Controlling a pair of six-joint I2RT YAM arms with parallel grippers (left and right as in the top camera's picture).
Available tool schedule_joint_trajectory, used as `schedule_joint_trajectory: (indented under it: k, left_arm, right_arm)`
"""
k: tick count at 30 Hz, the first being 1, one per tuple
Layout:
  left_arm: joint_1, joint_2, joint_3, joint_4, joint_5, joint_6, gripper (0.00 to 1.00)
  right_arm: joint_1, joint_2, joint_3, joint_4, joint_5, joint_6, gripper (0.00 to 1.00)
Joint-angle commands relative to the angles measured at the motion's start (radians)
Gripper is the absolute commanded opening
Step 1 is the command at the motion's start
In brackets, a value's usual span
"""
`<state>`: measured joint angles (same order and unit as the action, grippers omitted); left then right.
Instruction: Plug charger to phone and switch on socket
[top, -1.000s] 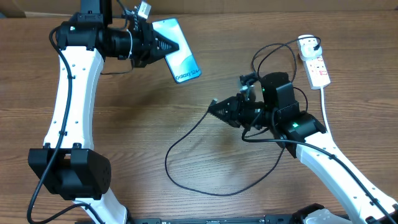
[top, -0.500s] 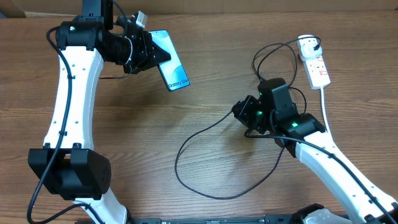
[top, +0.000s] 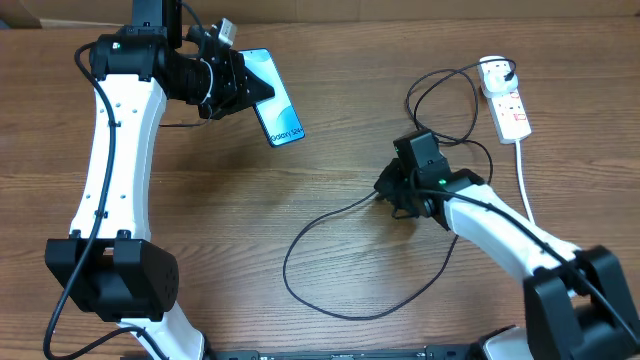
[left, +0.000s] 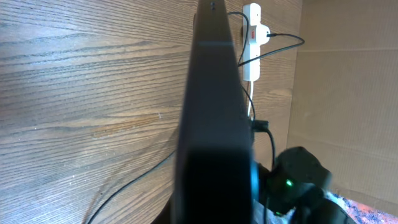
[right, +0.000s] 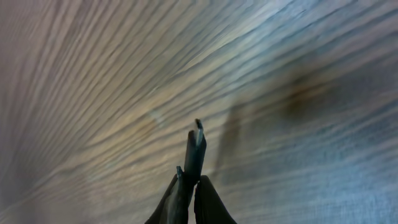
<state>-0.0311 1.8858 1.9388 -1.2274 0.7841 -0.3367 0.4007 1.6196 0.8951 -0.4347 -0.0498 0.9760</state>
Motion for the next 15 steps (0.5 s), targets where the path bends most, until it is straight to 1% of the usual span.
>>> schedule_joint_trajectory:
  k: [1,8,9,11,13,15]
  left_arm:
    - [-0.002,-0.01,0.014,0.001,0.016,0.023,0.04]
    - [-0.002,-0.01,0.014,0.001,0.017,0.023,0.04]
    - [-0.002,-0.01,0.014,0.001,0.017,0.023,0.04]
    - [-0.002,-0.01,0.014,0.001,0.017,0.023,0.04]
    - [-0.002,-0.01,0.014,0.0,0.017,0.023,0.04]
    - [-0.002,-0.01,0.014,0.0,0.017,0.023,0.04]
  right_arm:
    - [0.002,0.042,0.002,0.018,0.066,0.025,0.04]
    - [0.002,0.113,0.002,0.057,0.071,0.057,0.04]
    - [0.002,0.12,0.002,0.064,0.07,0.061,0.06]
    - [0.002,0.125,0.002,0.066,0.061,0.072,0.14]
    - [0.002,0.125,0.002,0.068,0.031,0.073,0.25]
    - [0.002,0.125,0.002,0.074,0.006,0.082,0.3]
